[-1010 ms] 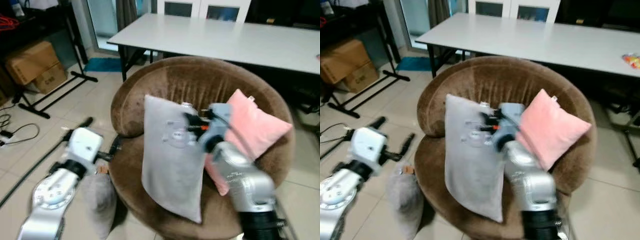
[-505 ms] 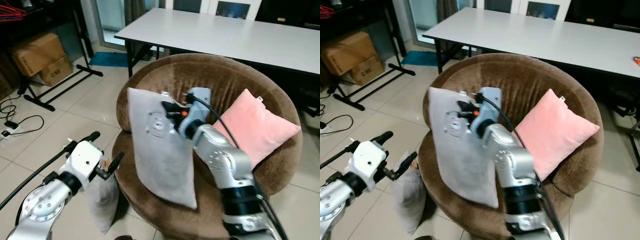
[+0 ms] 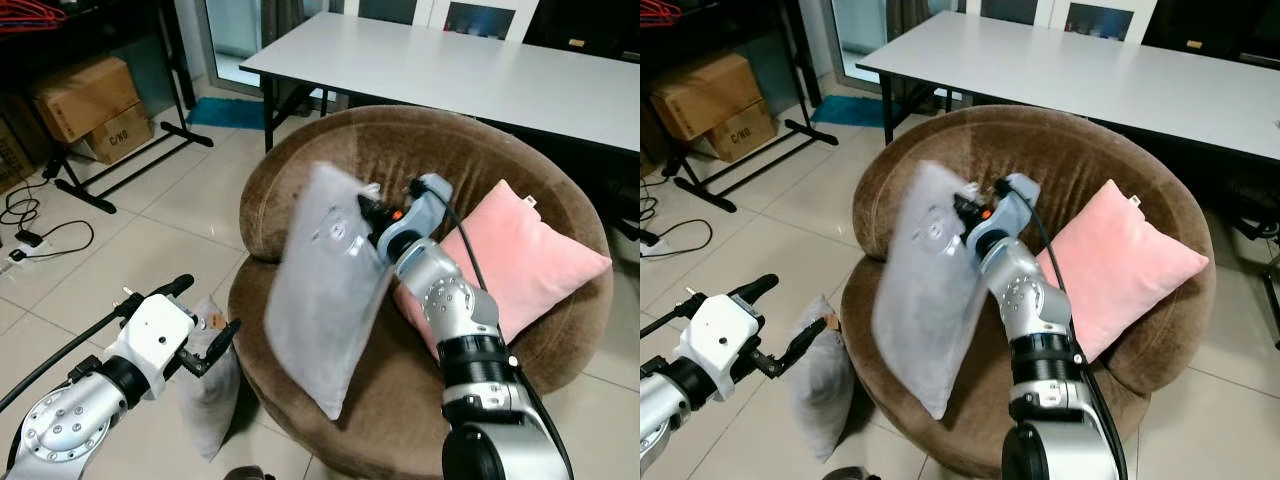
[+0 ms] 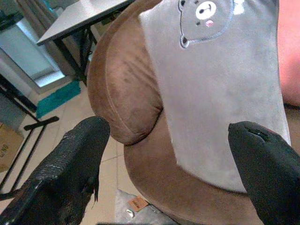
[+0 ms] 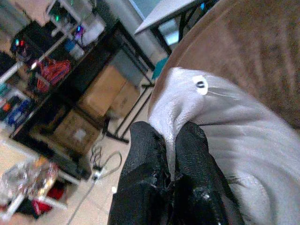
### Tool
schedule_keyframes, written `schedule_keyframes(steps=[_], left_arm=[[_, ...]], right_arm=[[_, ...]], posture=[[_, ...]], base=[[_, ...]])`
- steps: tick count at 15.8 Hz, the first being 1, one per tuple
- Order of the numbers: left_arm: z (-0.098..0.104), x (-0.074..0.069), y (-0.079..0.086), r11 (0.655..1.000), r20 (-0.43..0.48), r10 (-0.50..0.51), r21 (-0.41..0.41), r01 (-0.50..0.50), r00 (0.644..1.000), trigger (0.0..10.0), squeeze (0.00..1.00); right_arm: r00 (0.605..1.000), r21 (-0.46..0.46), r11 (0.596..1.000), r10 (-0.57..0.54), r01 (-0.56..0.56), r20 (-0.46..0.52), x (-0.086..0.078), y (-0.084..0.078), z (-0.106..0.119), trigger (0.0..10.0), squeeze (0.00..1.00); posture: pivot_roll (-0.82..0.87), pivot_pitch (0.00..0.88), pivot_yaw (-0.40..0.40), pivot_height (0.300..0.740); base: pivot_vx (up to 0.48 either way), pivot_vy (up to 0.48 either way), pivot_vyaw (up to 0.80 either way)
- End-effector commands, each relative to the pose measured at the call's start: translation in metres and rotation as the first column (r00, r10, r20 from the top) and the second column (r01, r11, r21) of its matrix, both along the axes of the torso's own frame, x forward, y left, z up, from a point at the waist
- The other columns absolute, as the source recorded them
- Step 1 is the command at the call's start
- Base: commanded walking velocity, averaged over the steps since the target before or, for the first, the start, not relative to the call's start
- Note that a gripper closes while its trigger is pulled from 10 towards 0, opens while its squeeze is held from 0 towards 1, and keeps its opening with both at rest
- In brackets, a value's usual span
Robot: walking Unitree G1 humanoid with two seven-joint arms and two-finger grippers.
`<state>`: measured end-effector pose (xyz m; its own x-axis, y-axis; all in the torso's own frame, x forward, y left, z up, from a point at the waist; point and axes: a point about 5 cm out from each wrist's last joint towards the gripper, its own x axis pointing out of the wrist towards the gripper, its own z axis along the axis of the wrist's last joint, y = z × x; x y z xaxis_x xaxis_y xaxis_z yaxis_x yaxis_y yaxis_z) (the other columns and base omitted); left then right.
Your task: Move the pillow to the sofa from floor
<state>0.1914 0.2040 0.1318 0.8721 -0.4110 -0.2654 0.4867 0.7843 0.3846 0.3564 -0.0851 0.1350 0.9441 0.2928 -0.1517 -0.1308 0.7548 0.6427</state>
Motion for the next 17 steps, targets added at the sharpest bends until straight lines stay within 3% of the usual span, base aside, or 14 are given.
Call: schedule_keyframes(steps=[1,2,4,7,9,10,11,12,15,17], left_arm=[[0.004,0.000,-0.001,1.000,0.007,-0.015,0.006,0.015,1.000,10.0,0.00],[0.005,0.002,-0.001,1.000,0.010,-0.022,0.004,0.022,1.000,10.0,0.00],[0.006,0.005,-0.002,0.999,0.011,-0.033,0.000,0.033,0.999,10.0,0.00],[0.007,0.006,-0.003,0.999,0.008,-0.042,-0.001,0.042,0.999,10.0,0.00],[0.008,0.007,-0.003,0.999,0.006,-0.048,0.001,0.048,0.999,10.0,0.00],[0.008,0.007,-0.003,0.999,0.005,-0.050,0.000,0.050,0.999,10.0,0.00],[0.008,0.007,-0.003,0.998,-0.001,-0.056,-0.009,0.056,0.998,10.0,0.00],[0.008,0.007,-0.004,0.998,-0.013,-0.066,-0.025,0.066,0.998,10.0,0.00],[0.004,0.003,-0.013,0.977,-0.123,-0.165,-0.157,0.145,0.979,10.0,0.00],[0.004,0.004,-0.015,0.968,-0.140,-0.195,-0.188,0.167,0.971,10.0,0.00]], right_arm=[[0.994,0.042,0.996,-0.084,0.082,0.073,0.010,-0.013,0.011,10.0,0.00],[0.986,0.043,0.989,-0.148,0.145,0.082,0.014,-0.032,0.003,10.0,0.00],[0.978,0.043,0.981,-0.191,0.188,0.080,0.015,-0.054,-0.011,10.0,0.00],[0.973,0.032,0.974,-0.225,0.224,0.042,0.012,-0.072,-0.028,10.0,0.00],[0.957,-0.006,0.957,-0.291,0.291,0.017,0.008,-0.093,-0.041,10.0,0.00],[0.952,-0.016,0.952,-0.306,0.306,0.017,0.007,-0.098,-0.042,10.0,0.36],[0.942,-0.025,0.941,-0.336,0.337,0.019,0.006,-0.106,-0.044,10.0,0.62],[0.934,-0.025,0.933,-0.358,0.358,0.018,0.005,-0.112,-0.045,10.0,1.00],[0.911,-0.028,0.911,-0.410,0.411,0.032,0.002,-0.129,-0.044,10.0,1.00],[0.900,-0.067,0.897,-0.434,0.436,0.046,0.000,-0.134,-0.044,10.0,1.00]], posture=[[0.09,0.000,-0.013,0.740],[0.09,0.000,-0.007,0.740],[0.08,0.000,0.000,0.740],[0.09,0.000,0.003,0.740],[0.09,0.000,0.003,0.740],[0.09,0.000,0.004,0.740],[0.09,0.000,0.004,0.740],[0.08,0.000,0.007,0.740],[0.06,0.000,0.013,0.740],[0.05,0.000,0.015,0.740]], base=[[0.000,0.000,0.00],[0.000,0.000,0.00],[0.000,0.000,0.00],[0.000,0.000,0.00],[0.000,0.000,0.00],[0.000,0.000,0.00],[0.000,0.000,0.00],[0.000,0.000,0.00],[0.000,0.000,0.00],[0.000,0.000,0.00]])
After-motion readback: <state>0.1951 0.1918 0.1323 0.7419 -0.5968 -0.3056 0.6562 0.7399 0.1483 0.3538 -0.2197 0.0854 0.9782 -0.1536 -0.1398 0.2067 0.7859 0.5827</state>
